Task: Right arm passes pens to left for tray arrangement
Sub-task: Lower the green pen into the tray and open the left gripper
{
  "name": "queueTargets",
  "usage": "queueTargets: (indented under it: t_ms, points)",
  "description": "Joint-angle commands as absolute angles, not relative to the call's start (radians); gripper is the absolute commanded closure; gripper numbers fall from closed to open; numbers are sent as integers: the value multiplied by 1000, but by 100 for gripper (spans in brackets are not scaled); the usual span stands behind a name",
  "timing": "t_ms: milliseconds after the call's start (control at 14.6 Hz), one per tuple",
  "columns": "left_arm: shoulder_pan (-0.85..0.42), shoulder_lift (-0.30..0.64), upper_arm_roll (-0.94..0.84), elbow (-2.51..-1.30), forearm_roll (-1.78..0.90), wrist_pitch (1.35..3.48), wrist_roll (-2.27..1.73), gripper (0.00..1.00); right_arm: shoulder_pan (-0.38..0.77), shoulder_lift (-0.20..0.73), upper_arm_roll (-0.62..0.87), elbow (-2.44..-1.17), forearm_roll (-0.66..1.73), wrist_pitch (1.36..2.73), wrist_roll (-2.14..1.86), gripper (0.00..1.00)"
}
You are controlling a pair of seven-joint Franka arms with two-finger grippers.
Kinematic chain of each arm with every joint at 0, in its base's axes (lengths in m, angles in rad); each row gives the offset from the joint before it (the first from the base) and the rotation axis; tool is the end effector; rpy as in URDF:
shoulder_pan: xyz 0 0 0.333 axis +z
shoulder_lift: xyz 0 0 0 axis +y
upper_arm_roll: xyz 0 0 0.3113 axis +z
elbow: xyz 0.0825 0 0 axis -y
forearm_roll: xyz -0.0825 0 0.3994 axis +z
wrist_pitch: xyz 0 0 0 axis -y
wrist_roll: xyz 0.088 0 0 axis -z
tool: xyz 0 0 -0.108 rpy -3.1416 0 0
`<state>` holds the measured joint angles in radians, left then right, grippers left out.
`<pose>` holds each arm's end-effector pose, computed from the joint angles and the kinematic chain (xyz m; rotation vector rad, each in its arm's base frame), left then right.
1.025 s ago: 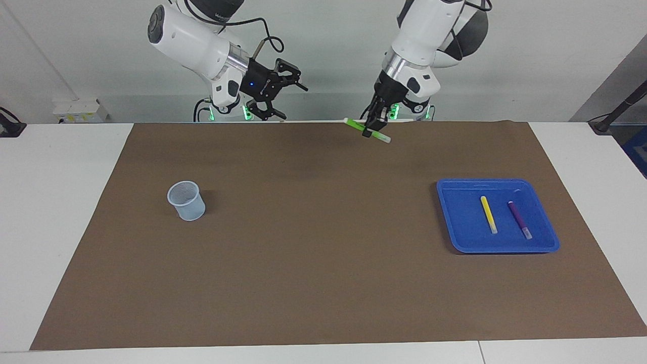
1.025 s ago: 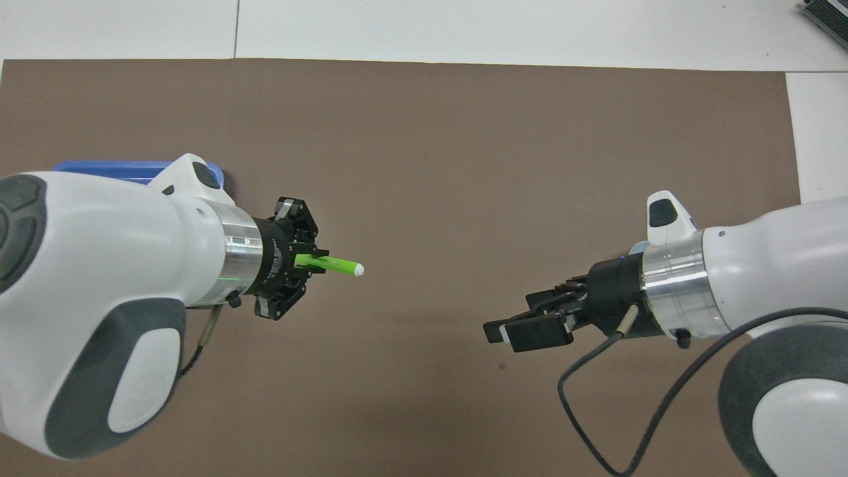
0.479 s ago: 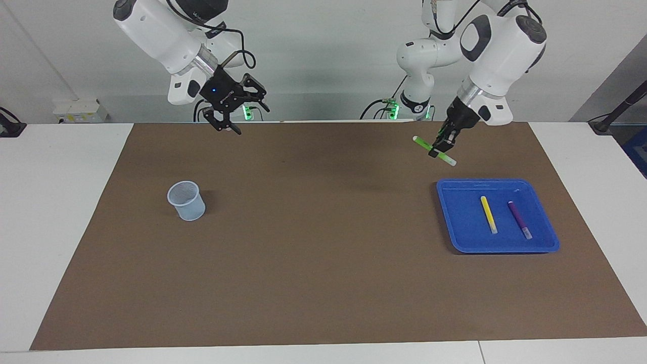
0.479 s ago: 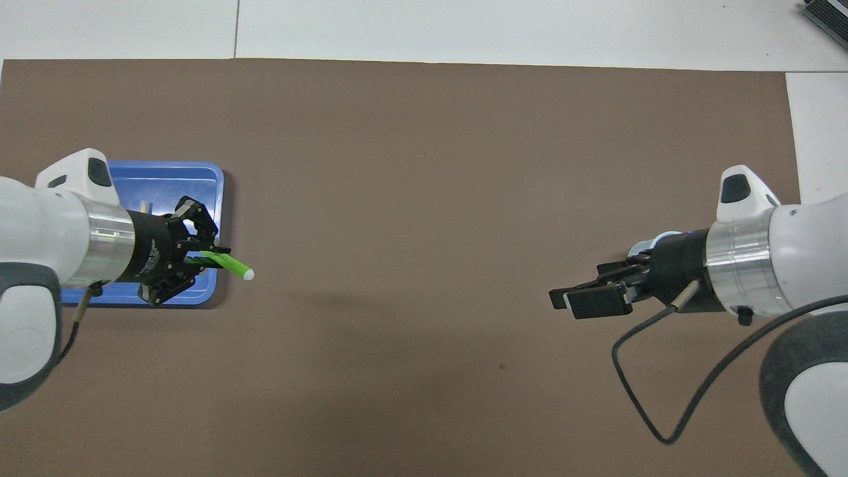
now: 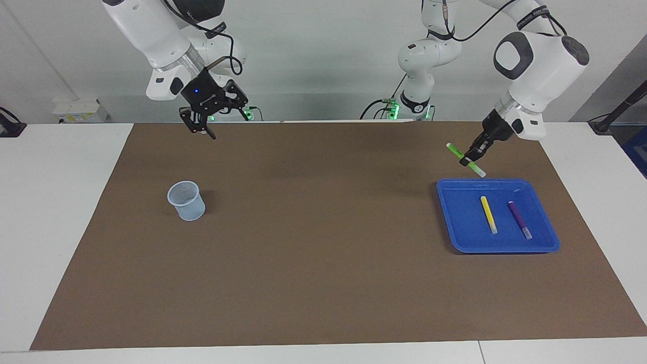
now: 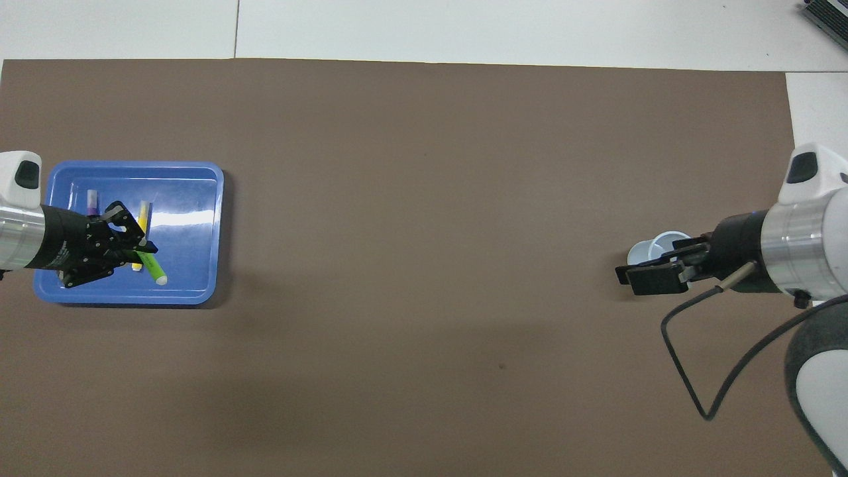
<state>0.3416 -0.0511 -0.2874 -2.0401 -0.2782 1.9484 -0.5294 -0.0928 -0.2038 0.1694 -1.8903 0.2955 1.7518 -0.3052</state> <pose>0.5501 0.0096 0.4508 2.7399 0.9891 -0.1424 0.5161 0.0730 0.5897 -2.8490 -0.4819 -0.1339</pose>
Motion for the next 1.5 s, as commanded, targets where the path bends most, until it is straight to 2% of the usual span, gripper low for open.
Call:
queueTargets:
  t_ms: [0,205,410,547,889,1436]
  points:
    - [327,44,-298,-2029,-198,2049,-431,100,-144,-186,181,-1853,240,1749,-290,0]
    - [328,132,-299,-1985,-130,2072,-209,100,-170,-170,181,-1835,210,1747,-290,0]
    - [322,219,-301,-1968,-34,2140,-161,100,-170,-153,175,-1810,138,1750,-288,0]
    - [316,300,-302,-1906,3,2137,-97,100,-158,-126,135,-1770,86,1747,-288,0]
    - [299,322,-301,-1911,5,2186,-45,100,-74,-107,8,-1761,41,1709,-287,0]
    - [291,333,-301,-1945,5,2226,66,100,-58,-51,5,-1727,-11,1683,-279,0]
